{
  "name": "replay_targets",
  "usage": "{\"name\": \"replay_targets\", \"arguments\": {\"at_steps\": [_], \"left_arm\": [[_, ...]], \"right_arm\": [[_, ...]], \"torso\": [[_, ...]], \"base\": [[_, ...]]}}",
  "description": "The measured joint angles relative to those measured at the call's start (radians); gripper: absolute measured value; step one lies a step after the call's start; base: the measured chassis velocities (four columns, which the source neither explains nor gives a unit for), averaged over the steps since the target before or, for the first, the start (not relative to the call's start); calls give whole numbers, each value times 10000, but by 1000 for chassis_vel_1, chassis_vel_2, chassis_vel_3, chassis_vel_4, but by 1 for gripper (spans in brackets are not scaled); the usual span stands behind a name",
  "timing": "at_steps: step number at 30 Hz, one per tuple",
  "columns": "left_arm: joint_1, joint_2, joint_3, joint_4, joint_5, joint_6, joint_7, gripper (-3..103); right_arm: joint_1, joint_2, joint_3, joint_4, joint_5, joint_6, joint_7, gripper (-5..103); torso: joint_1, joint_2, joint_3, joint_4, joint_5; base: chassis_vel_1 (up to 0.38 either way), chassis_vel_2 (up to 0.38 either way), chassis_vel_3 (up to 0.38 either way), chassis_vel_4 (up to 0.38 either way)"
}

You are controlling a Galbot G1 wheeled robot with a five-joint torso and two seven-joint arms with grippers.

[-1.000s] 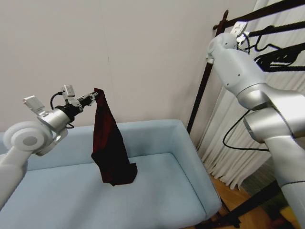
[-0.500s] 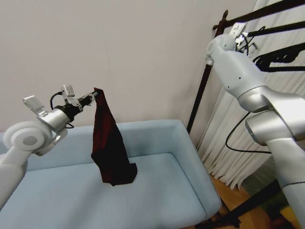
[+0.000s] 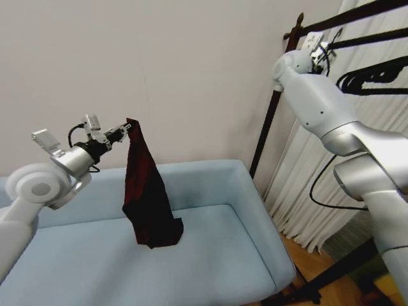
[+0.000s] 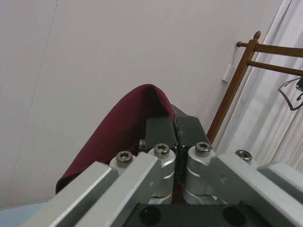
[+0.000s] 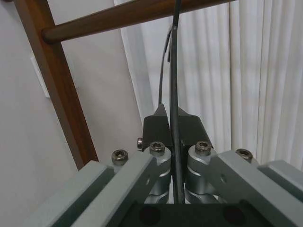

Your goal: Pick up the clothes from the sofa and hang them on the clothes hanger.

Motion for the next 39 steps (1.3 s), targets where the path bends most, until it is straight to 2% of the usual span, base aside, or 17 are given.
{"name": "replay_targets", "arguments": {"at_steps": [10, 15, 17, 21, 24, 25, 26, 30, 31, 35, 36, 39], "left_arm": [[209, -101, -78, -110, 126, -3, -37, 0], [248, -38, -121, -123, 137, -4, 34, 0], [334, 53, -185, -128, 148, -4, 67, 0], [447, 260, -238, -77, 283, -7, 176, 0], [327, 413, -43, 78, 363, -8, 395, 0], [297, 514, 10, 130, 363, -6, 503, 0], [297, 514, 10, 130, 363, -6, 503, 0], [378, 890, 41, 388, 303, 12, 1342, 0], [378, 890, 41, 388, 303, 12, 1342, 0], [350, 1172, 139, 878, 9, 64, 2434, 0], [350, 1172, 139, 878, 9, 64, 2434, 0], [237, 1287, 204, 1273, -96, 166, 3295, 0]], "right_arm": [[-801, -712, -381, 1902, 660, -15, 612, 2], [-1115, -1114, -536, 2581, 923, -20, 605, 2], [-1334, -1335, -596, 3052, 1139, -21, 616, 2], [-1639, -1640, -651, 4033, 1740, -171, 396, 2], [-2007, -2231, -650, 5288, 2365, -447, -332, 2], [-2250, -2562, -619, 5890, 2534, -592, -821, 2], [-2250, -2562, -619, 5890, 2534, -592, -821, 2], [-3256, -3795, -304, 7950, 2733, -776, -2871, 2], [-3256, -3795, -304, 7950, 2733, -776, -2871, 2], [-4229, -4762, 271, 9667, 3084, -667, -5678, 2], [-4229, -4762, 271, 9667, 3084, -667, -5678, 2], [-5061, -5192, 980, 10668, 3504, -687, -7158, 2]], "torso": [[0, 0, 0, -1, -1], [0, 0, 0, -3, 1], [-1, 0, -1, -11, 2], [0, 0, 0, 2, 1], [0, 0, -1, 2, -7], [0, 0, -1, 2, -2], [0, 0, -1, 2, -2], [-1, 0, -1, -8, 4], [-1, 0, -1, -8, 4], [-1, 1, -2, -3, 0], [-1, 1, -2, -3, 0], [-2, 1, -2, 0, -2]], "base": [[0, 0, 0, 0], [0, 0, 0, 0], [0, 0, 0, 0], [0, 0, 0, 0], [0, 0, 0, 0], [0, 0, 0, 0], [0, 0, 0, 0], [0, 0, 0, 0], [0, 0, 0, 0], [0, 0, 0, 0], [0, 0, 0, 0], [0, 0, 0, 0]]}}
